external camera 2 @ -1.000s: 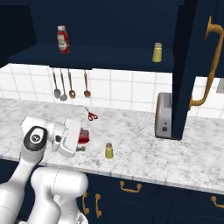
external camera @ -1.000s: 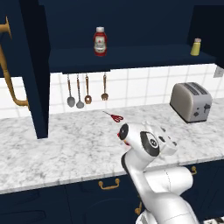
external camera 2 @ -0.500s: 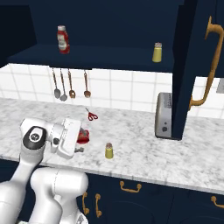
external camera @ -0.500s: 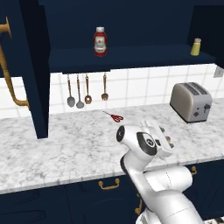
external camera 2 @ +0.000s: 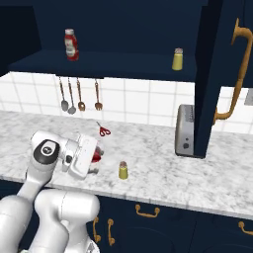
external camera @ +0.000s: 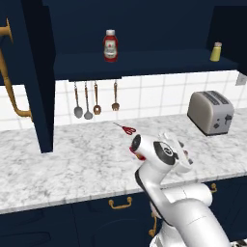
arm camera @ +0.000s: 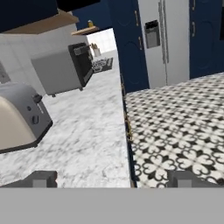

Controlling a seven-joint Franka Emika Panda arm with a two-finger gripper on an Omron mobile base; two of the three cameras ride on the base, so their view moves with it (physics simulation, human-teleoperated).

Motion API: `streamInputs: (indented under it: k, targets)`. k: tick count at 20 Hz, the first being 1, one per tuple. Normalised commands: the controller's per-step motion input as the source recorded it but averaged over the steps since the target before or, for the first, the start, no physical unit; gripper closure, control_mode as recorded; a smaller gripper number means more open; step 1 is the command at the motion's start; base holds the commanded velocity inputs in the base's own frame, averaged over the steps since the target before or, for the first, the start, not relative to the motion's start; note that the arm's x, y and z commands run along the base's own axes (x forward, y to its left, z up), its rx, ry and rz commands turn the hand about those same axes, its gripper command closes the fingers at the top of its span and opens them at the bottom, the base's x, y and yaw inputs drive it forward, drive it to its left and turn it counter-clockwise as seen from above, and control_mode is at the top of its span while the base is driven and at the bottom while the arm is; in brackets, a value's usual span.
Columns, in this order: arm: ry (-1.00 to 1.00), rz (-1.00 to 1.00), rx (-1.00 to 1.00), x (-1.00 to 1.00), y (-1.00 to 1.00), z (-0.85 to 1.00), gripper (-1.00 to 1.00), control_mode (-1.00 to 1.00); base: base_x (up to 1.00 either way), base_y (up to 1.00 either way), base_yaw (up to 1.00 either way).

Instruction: Put the shaker and condiment bottle from the counter next to their counterparts in the cabinet.

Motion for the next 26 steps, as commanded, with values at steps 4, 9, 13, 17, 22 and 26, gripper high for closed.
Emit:
streamInputs:
  k: [4,9,13,17,22,26]
  targets:
    - [-0.01,0.00,0.00,0.00,0.00,-0.57,-1.00,-1.00,0.00,0.00,0.00]
    - [-0.02,0.06,0.00,0.22,-0.34,-0.27,-1.00,-1.00,0.00,0.00,0.00]
    - [0.00,0.15,0.00,0.31,-0.53,-0.22,-1.00,-1.00,0.00,0.00,0.00]
    - [0.00,0.07,0.00,0.00,-0.33,-0.31,-1.00,-1.00,0.00,0.00,0.00]
    - [0.00,0.00,0.00,-0.03,-0.16,-0.24,-1.00,-1.00,0.00,0.00,0.00]
    - [0.00,0.00,0.00,0.00,-0.14,-0.21,-1.00,-1.00,0.00,0.00,0.00]
